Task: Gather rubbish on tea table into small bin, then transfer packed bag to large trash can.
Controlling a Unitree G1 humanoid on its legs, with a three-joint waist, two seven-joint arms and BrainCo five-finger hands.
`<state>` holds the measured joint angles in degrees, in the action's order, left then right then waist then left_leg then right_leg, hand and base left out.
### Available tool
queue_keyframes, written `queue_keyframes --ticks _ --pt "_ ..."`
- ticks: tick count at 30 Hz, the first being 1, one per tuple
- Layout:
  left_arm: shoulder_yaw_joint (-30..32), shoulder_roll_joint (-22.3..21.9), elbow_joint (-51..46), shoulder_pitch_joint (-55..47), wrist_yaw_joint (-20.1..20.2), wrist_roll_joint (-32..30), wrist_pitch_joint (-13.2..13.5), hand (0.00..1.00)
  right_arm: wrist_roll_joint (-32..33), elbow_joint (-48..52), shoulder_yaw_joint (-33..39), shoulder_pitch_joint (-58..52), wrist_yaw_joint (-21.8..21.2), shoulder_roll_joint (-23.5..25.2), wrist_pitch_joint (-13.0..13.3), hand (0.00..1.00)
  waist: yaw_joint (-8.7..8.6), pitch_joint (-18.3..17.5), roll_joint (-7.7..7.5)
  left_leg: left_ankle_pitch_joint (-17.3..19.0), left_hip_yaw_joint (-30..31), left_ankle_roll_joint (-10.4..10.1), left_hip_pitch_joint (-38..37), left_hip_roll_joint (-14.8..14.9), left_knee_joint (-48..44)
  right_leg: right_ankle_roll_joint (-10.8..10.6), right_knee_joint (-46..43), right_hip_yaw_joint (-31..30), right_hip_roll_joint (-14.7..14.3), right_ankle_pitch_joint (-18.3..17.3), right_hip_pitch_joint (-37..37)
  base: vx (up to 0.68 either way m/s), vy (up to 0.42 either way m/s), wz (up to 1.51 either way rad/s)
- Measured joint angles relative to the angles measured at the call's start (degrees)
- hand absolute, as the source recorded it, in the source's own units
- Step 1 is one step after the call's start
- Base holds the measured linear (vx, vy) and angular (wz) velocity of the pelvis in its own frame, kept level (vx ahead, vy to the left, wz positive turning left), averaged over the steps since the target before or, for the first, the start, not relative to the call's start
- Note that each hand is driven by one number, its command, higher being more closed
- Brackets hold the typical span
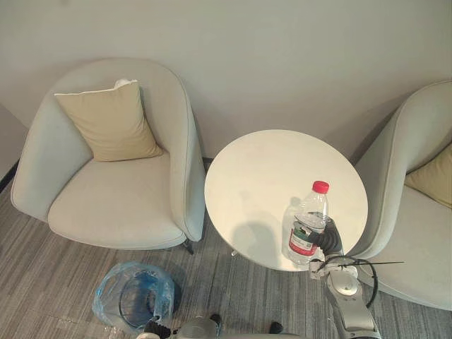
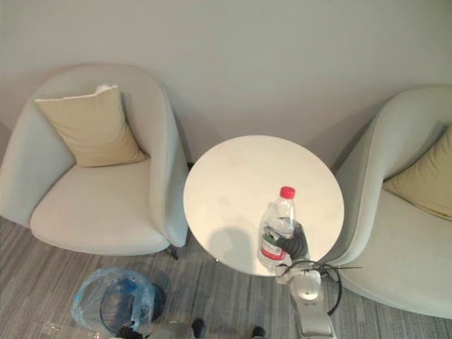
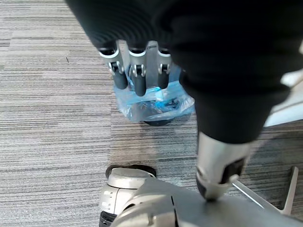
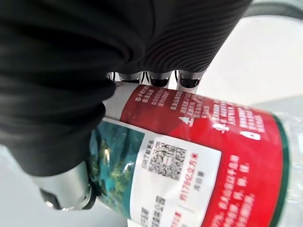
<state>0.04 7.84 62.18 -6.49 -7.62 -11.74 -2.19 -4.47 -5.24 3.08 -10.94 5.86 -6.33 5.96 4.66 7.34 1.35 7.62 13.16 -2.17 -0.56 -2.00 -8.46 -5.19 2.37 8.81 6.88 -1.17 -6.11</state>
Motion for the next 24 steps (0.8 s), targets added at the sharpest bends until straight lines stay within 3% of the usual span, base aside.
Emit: queue_keyframes --ticks 8,12,16,17,18,19,20,21,22,24 --pt "-1.12 0.61 0.45 -0.49 -0.16 0.11 -0.3 0.0 -0.11 0.01 -1.54 -1.65 -0.26 0.32 0.0 1.0 -1.12 -0.54 -0.28 -3.12 -1.25 -0.33 -1.54 0.53 4.27 0.15 1.86 -0.53 -0.06 2.83 -0.09 -0.12 0.002 -0.06" --pt "-1.13 0.35 0.33 -0.49 -0.22 0.09 -0.57 0.0 -0.16 1.12 -2.96 -2.26 -0.23 0.39 -0.03 1.0 -1.2 -0.26 0.41 -3.73 -1.3 -0.49 -0.89 0.53 4.94 0.04 1.95 -0.56 -0.05 3.11 0.26 -0.13 0.001 0.0" --pt "1.47 -1.55 -1.39 -0.76 -1.07 0.1 -0.61 0.0 -0.22 9.01 -4.37 -3.69 0.15 0.56 0.06 1.0 -1.33 0.15 1.74 -4.7 -1.35 -0.51 3.04 0.95 5.34 0.42 -0.25 1.45 0.33 3.18 4.26 -0.1 -0.011 0.25" --pt "2.4 -1.92 -2.16 -1.08 -1.17 0.09 -0.6 0.0 -0.39 9.56 -4.5 -3.37 0.53 0.61 0.14 1.0 -1.32 0.27 1.99 -4.55 -3.97 -0.24 3.8 1.94 5.39 0.8 -1.22 2.13 0.32 3.35 5.03 -0.07 -0.03 0.39" --pt "2.96 -2.04 -2.59 -1.42 -1.16 0.1 -0.61 0.0 -0.6 9.56 -4.77 -2.88 0.86 0.6 0.11 1.0 -1.27 0.13 2.37 -3.91 -7.31 1.52 4.72 3.55 5.56 1.17 -2.24 3.31 0.15 3.75 5.98 -0.06 -0.06 0.41" --pt "3.83 -2.01 -3.09 -1.39 -1.16 0.08 -0.61 0.0 -0.7 9.59 -5.49 -1.57 1.29 0.85 0.1 1.0 -1.15 -0.18 1.72 -2.19 -13.47 4.43 4.98 4.93 7.15 2.16 -2.56 5.82 0.94 4.39 7.19 -0.03 -0.033 0.4" --pt "4.61 -1.97 -3.07 -1.28 -1.23 0.02 -0.67 0.0 -0.73 9.71 -5.64 -0.83 1.42 1.56 0.15 1.0 -0.97 0.01 0.61 -2.02 -16.36 4.84 5.38 4.72 5.59 2.21 -2.54 6.55 2.18 4.2 7.7 -0.02 -0.034 0.56" --pt "5.64 -2.33 -3.1 -0.37 -1.3 -0.09 -0.88 0.0 -1.02 10.57 -5.08 0.23 1.65 1.51 0.22 1.0 -1.08 -0.17 1.53 -2.27 -21.98 6.63 8.81 6.92 -0.59 2.38 -3.75 8.73 2.79 3.93 8.69 -0.01 -0.016 1.0" --pt "5.48 -3.01 -3.2 -0.44 -1.19 -0.91 -0.81 0.0 -1.38 11.28 -3.43 0.64 2.16 0.81 0.27 1.0 -2.1 -0.41 3.67 -4.44 -27.32 7.24 10.46 9.27 -3.58 2.08 -7.22 12.11 2.09 1.26 8.77 -0.02 -0.029 1.32" --pt "3.95 -2.71 -3.63 -0.44 -1.22 -1.83 -0.78 0.0 -1.89 10.66 -2.2 0.72 2.79 0.76 0.18 1.0 -2.62 -0.59 3.25 -5.93 -26.32 3.65 7.45 7.88 2.85 1.4 -9.71 15.4 3.88 -0.91 7.63 -0.01 0.043 1.19"
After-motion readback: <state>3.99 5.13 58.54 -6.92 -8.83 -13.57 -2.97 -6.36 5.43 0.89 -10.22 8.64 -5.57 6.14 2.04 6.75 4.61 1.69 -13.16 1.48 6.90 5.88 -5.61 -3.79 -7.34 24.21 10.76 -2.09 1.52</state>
